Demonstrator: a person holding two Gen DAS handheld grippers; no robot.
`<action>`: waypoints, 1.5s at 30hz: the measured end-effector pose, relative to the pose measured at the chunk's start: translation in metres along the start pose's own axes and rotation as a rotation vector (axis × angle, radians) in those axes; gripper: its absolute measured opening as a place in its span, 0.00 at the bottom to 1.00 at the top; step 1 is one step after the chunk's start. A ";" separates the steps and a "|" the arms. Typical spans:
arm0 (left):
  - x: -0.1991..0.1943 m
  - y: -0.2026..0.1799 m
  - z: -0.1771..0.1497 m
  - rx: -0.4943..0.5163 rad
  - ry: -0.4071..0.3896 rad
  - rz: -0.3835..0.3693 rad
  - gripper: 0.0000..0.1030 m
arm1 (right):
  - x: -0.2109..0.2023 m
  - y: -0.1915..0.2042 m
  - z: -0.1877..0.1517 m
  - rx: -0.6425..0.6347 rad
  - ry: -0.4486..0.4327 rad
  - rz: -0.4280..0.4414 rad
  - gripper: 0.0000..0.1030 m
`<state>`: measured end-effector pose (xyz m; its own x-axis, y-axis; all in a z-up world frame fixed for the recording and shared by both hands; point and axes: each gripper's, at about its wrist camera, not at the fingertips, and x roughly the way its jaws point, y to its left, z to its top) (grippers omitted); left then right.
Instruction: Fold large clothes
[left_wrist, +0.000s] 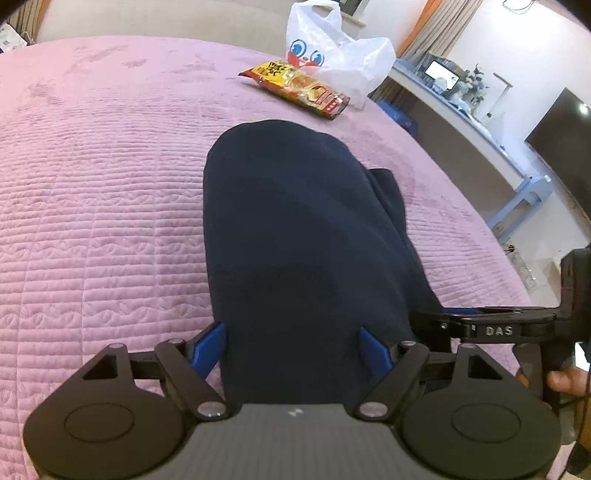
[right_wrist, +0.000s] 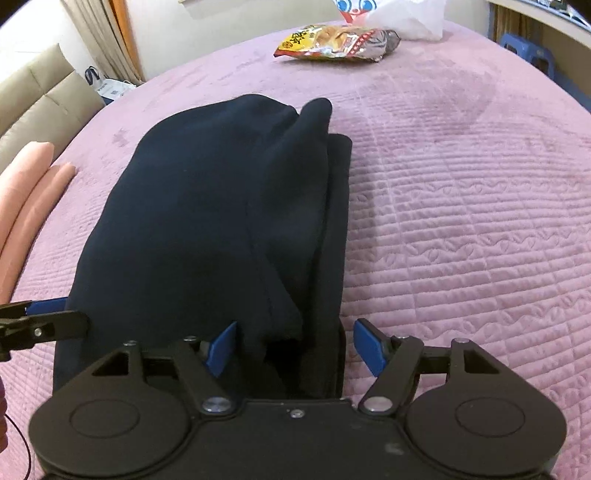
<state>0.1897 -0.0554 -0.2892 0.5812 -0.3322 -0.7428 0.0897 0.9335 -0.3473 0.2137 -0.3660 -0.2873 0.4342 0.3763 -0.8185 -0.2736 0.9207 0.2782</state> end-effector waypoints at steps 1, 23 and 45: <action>0.002 0.001 0.001 -0.003 0.001 -0.002 0.79 | 0.002 -0.001 0.000 0.003 0.003 0.002 0.79; 0.071 0.067 0.013 -0.376 0.137 -0.328 0.95 | 0.036 -0.018 0.007 0.013 0.015 0.164 0.88; -0.057 0.010 -0.007 -0.116 -0.148 -0.544 0.58 | -0.080 0.031 -0.016 -0.046 -0.194 0.355 0.48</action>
<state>0.1520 -0.0280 -0.2543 0.5841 -0.7302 -0.3544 0.3228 0.6096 -0.7240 0.1572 -0.3686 -0.2212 0.4582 0.6865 -0.5645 -0.4717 0.7262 0.5002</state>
